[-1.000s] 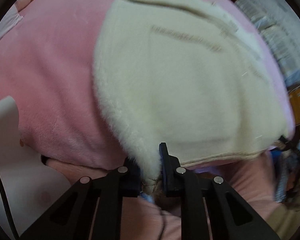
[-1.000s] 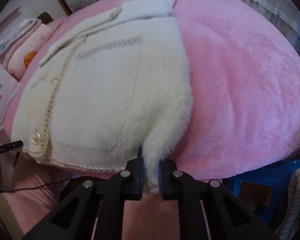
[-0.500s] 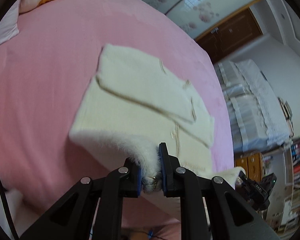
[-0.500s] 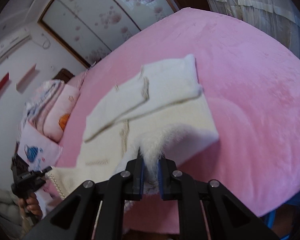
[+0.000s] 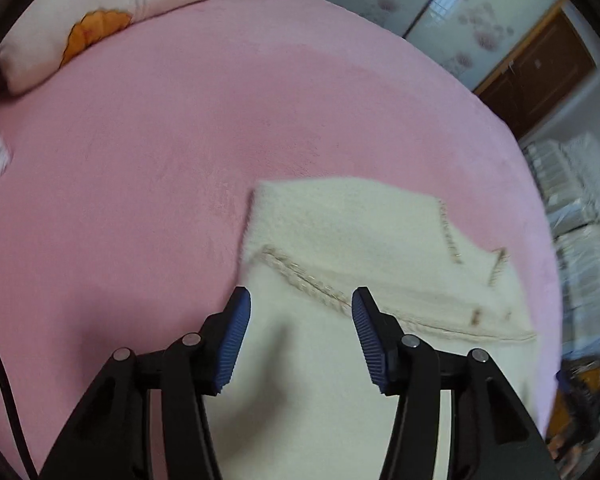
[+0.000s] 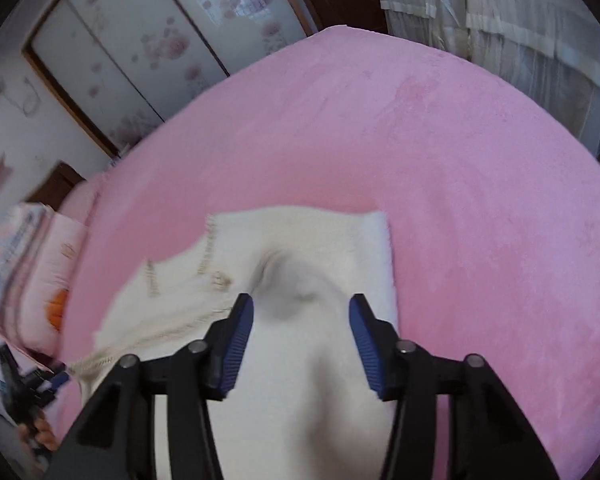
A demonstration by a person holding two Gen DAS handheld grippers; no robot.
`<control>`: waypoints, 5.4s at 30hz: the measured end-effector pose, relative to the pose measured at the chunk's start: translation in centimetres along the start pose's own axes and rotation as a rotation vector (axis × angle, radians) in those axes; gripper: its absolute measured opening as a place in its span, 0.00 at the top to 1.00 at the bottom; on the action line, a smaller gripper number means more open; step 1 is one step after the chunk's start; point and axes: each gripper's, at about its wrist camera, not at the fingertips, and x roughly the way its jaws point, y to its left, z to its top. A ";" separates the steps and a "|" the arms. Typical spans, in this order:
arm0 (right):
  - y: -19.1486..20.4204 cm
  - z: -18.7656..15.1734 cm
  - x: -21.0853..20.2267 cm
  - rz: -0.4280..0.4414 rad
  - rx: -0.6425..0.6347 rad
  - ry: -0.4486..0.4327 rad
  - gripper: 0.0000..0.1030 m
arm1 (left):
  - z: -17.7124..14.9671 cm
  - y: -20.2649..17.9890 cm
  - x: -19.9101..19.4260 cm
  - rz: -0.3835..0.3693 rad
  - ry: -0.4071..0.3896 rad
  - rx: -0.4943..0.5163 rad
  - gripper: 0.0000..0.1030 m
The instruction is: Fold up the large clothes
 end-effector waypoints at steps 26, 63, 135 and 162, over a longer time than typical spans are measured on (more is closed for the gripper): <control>0.6 0.6 11.1 -0.004 -0.250 0.144 0.48 | -0.7 0.5 6.1 -0.061 0.033 0.486 0.51; 3.6 6.1 1.0 -0.170 -0.178 -0.301 0.94 | 7.5 -12.3 -0.2 0.297 -0.348 0.412 0.94; 13.1 -10.9 3.7 0.025 -0.325 -0.056 0.64 | -16.5 -10.4 1.1 0.300 -0.136 0.170 0.24; 0.8 -13.6 1.8 -0.339 -0.152 -0.075 0.64 | -15.1 -3.5 0.8 0.393 -0.142 0.124 0.23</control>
